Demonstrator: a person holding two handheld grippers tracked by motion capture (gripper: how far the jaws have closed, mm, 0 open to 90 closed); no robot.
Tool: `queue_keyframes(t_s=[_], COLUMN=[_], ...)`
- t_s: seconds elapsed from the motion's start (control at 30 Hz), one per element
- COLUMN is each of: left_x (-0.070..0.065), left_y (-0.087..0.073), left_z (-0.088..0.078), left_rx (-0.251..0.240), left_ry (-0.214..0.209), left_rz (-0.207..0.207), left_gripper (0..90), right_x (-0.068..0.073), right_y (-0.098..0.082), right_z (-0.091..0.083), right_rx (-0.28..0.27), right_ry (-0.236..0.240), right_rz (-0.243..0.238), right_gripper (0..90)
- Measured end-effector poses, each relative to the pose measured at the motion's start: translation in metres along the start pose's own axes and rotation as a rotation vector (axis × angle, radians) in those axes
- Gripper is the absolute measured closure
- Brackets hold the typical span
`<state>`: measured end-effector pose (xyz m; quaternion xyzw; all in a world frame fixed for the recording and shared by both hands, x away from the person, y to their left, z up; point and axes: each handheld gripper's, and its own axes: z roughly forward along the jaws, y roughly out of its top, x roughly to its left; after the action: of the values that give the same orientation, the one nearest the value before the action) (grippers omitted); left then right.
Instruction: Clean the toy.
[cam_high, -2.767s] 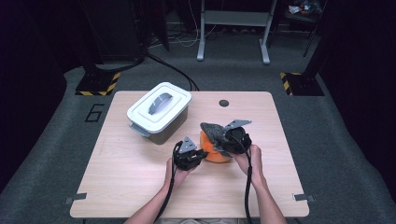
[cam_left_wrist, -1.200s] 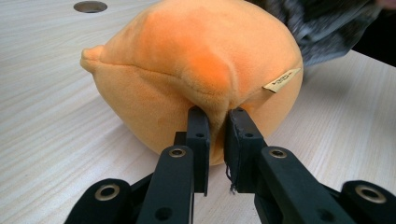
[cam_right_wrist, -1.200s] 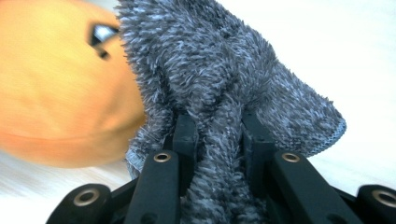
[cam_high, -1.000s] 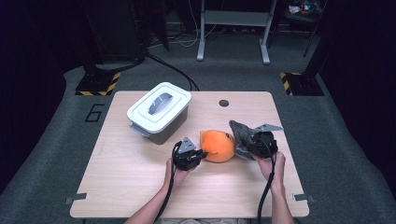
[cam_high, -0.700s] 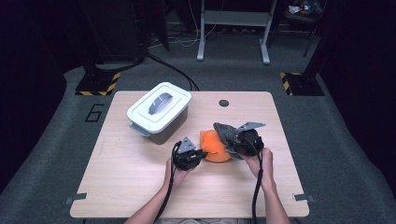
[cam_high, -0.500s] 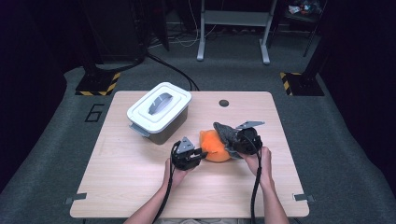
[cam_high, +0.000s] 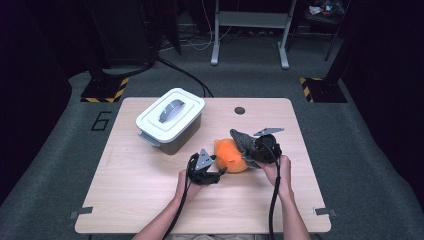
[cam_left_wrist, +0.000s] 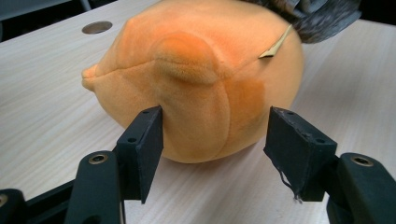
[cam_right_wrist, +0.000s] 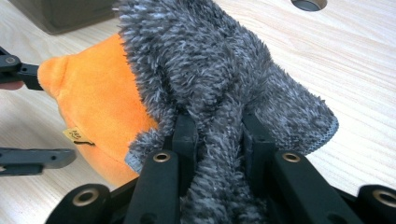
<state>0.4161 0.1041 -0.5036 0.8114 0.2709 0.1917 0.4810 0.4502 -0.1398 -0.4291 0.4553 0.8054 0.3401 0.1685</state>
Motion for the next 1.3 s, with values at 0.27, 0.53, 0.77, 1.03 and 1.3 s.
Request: queue_keyframes(t_s=[0.27, 0.53, 0.77, 1.03, 1.3], left_x=[-0.001, 0.003, 0.005, 0.0, 0.001], left_y=[-0.002, 0.002, 0.015, 0.023, 0.017], left_z=[0.006, 0.003, -0.004, -0.008, -0.007], left_rx=[-0.007, -0.009, -0.023, -0.025, -0.008], left_ry=[0.008, -0.019, -0.063, -0.086, -0.071], left_rz=[0.01, -0.054, -0.167, -0.206, -0.208], left_gripper=[54.5, 77.8, 78.6, 78.4, 78.4], right_x=[0.0, -0.001, 0.009, 0.039, 0.05], right_y=[0.0, 0.0, 0.009, 0.018, 0.013], right_z=[0.001, -0.012, -0.039, -0.036, -0.008], right_rx=[-0.004, -0.036, -0.08, -0.066, -0.043], right_ry=[-0.006, 0.001, 0.022, 0.082, 0.045], right_rz=[-0.001, 0.02, -0.037, -0.106, -0.131], right_gripper=[71.3, 71.4, 71.4, 71.3, 71.6])
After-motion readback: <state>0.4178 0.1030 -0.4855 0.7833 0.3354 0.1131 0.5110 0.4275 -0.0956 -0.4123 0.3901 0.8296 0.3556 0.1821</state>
